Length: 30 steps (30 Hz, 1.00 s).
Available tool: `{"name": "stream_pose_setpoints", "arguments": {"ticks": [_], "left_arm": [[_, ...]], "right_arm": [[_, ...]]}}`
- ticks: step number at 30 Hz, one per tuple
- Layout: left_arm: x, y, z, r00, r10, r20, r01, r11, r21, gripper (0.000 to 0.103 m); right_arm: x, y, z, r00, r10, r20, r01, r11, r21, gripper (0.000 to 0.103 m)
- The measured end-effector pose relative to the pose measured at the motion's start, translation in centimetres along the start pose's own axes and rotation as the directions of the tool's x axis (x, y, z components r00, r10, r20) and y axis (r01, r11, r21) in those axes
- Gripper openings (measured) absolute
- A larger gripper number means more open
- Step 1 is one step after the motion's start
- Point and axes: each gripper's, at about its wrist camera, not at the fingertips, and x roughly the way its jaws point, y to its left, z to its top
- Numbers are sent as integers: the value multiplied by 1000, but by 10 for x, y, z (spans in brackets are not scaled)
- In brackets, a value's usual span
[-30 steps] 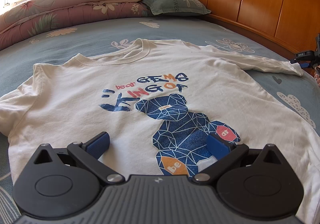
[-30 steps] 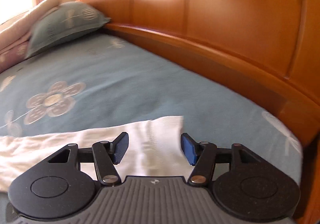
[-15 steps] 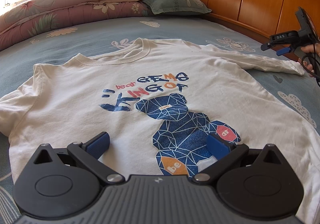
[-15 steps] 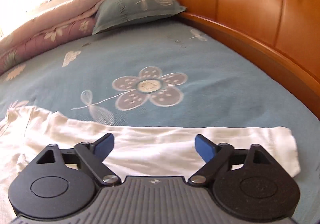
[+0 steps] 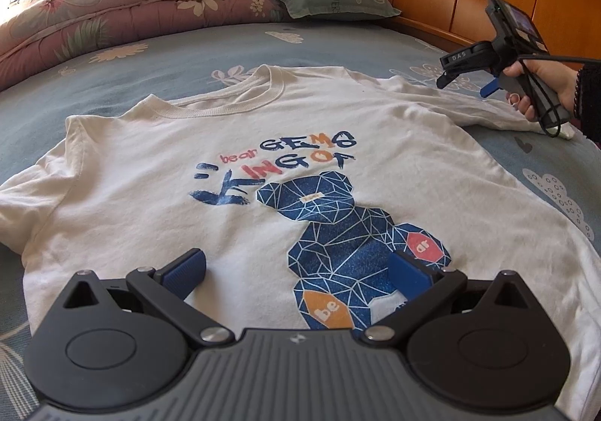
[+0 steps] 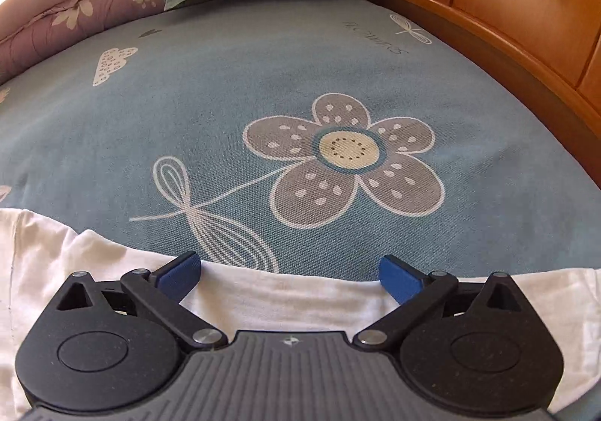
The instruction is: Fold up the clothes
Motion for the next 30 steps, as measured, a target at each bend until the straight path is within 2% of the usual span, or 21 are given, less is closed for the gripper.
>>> {"name": "stream_pose_setpoints", "arguments": {"ticks": [2, 4, 6, 8, 10, 12, 16, 19, 21, 23, 26, 29, 30], "left_arm": [[-3, 0, 1, 1000, 14, -10, -14, 1000, 6, 102], [-5, 1, 2, 1000, 29, -12, -29, 1000, 7, 102], [-5, 2, 2, 999, 46, -13, -46, 999, 4, 102], [-5, 3, 2, 999, 50, -17, -50, 999, 2, 102], [-5, 4, 2, 999, 46, -21, -46, 999, 3, 102], [-5, 7, 2, 999, 38, -25, -38, 999, -1, 102], [-4, 9, 2, 999, 33, -31, -33, 999, -9, 102], [-5, 8, 2, 999, 35, -34, -35, 999, -9, 102], [-6, 8, 3, 999, 38, -38, -39, 999, -13, 102], [-8, 9, 3, 998, 49, -42, -50, 999, -16, 102], [-12, 9, 5, 997, 65, -39, -66, 998, -3, 102], [-17, 10, 6, 998, 50, -27, -50, 999, 9, 102], [-17, 11, 6, 998, 50, -28, -50, 999, 11, 102]], "right_arm": [[-22, 9, -3, 997, 82, 2, -82, 997, 5, 103], [-36, 24, -9, 989, 141, -53, -141, 990, 9, 103], [-35, 44, -15, 979, 162, -122, -162, 987, 9, 103], [-25, 64, -21, 979, 132, -158, -134, 991, -1, 103], [-5, 77, -22, 986, 56, -160, -61, 998, -28, 103], [9, 85, -20, 994, 10, -106, -16, 998, -54, 103], [29, 86, 1, 999, -1, -32, 0, 999, -47, 103], [36, 84, 14, 999, 25, -34, -27, 997, -67, 103], [26, 84, 16, 998, 35, -46, -38, 997, -63, 103], [6, 88, 12, 996, 88, -34, -90, 994, -69, 103], [-20, 109, 2, 977, 199, -78, -206, 973, -104, 103], [-26, 137, -11, 958, 244, -151, -267, 951, -154, 103], [-23, 147, -15, 958, 236, -163, -263, 948, -177, 103]]}}
